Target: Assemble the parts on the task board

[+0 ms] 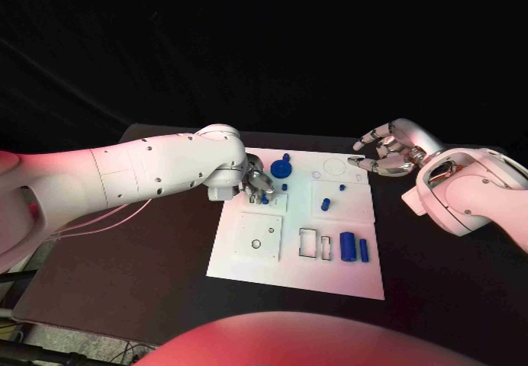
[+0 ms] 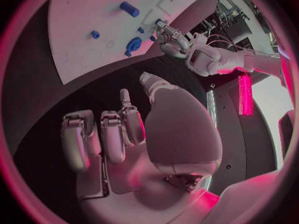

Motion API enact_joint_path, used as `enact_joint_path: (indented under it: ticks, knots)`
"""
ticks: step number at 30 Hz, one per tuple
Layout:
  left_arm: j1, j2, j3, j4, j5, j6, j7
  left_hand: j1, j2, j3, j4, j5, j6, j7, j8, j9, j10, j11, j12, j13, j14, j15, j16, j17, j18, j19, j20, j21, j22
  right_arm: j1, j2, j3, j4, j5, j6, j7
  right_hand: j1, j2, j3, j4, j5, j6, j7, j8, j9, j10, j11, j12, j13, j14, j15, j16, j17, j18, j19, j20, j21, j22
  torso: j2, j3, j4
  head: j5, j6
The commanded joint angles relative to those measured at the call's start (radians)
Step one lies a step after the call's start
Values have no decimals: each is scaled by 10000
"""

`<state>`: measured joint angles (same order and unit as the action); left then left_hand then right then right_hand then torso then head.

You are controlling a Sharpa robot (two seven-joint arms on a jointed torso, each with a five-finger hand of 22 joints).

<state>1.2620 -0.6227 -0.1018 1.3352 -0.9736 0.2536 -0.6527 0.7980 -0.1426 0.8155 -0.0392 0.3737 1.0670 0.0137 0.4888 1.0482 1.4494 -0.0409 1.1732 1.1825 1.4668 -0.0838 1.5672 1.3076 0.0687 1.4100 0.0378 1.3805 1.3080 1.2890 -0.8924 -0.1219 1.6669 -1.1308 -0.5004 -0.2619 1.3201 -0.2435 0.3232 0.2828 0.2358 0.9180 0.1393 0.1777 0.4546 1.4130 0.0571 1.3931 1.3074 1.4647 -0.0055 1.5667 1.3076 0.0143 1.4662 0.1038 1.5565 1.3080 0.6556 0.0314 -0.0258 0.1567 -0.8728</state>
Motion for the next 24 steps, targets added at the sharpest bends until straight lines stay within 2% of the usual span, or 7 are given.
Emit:
enact_joint_path:
  ticks: [1,9,14,18,22,23,24]
  knots:
    - [-5,11,-8,-15,65,333,-128,-22,-184,168,-221,-321,7,-42,-73,-30,11,-84,-31,-32,1040,-85,36,2632,-106,23,64,-61,1052,-7,-3,1,-3,-50,130,-9,-112,-11,52,17,31,-71,-31,60,9,-37,-3,-63,734,1061,-45,41,2632,-90,925,-46,-58,2554,-3,-1,-4,2,2]
    - [-5,2,-9,-31,64,274,-140,-25,-472,-370,316,-1448,115,-55,-166,-130,4,-90,-15,-24,1040,-91,36,2632,-108,58,71,-122,1068,-9,-3,0,-10,-50,126,-8,-114,-13,51,18,28,-73,-30,60,10,-47,-3,-74,723,1061,-45,41,2632,-88,919,-46,-68,2550,-4,-3,-1,2,2]
    - [-6,-23,-7,-32,22,142,-133,118,-577,-1114,977,-2517,242,-61,-187,-180,29,-96,26,-3,1040,-91,36,2632,-117,103,104,-137,1113,-10,-7,0,-13,-50,122,-5,-122,-18,49,19,18,-80,-29,61,14,-55,-2,-82,715,1061,-45,41,2632,-80,903,-46,-95,2540,1,-4,1,-2,2]
    - [-6,-56,-4,-17,-2,91,-129,345,-571,-1743,1422,-2614,274,-62,-187,-186,45,-97,52,11,1040,-93,36,2632,-118,121,121,-153,1139,-12,-10,0,-14,-50,121,-3,-122,-18,49,19,18,-80,-29,61,14,-55,-2,-82,715,1061,-45,41,2632,-80,903,-46,-95,2540,5,-4,-4,3,2]
    - [-5,-106,2,24,-26,65,-127,1049,-512,-3012,2323,-3006,328,-74,-210,-217,65,-100,93,28,1040,-96,36,2632,-122,157,149,-177,1199,-14,-17,0,-16,-50,119,-4,-122,-18,49,19,18,-80,-29,61,14,-55,-2,-82,715,1061,-45,41,2632,-80,903,-46,-95,2540,4,-4,-3,12,2]
    - [-5,-122,4,37,-32,57,-128,1137,-503,-3156,2422,-3001,334,-71,-209,-217,67,-105,94,27,1040,-96,36,2632,-122,160,151,-180,1205,-15,-18,0,-17,-50,119,-4,-122,-18,49,19,18,-80,-29,61,14,-55,-2,-82,715,1061,-45,41,2632,-80,903,-46,-95,2540,3,-3,-3,14,2]
    - [-5,-139,6,53,-37,47,-127,1397,-475,-3562,2734,-2940,340,-70,-211,-215,70,-103,101,27,1040,-99,36,2632,-125,174,159,-184,1230,-15,-20,0,-18,-50,120,-3,-122,-18,49,19,18,-80,-29,61,14,-55,-2,-82,715,1061,-45,41,2632,-80,903,-46,-95,2540,1,-6,-2,15,2]
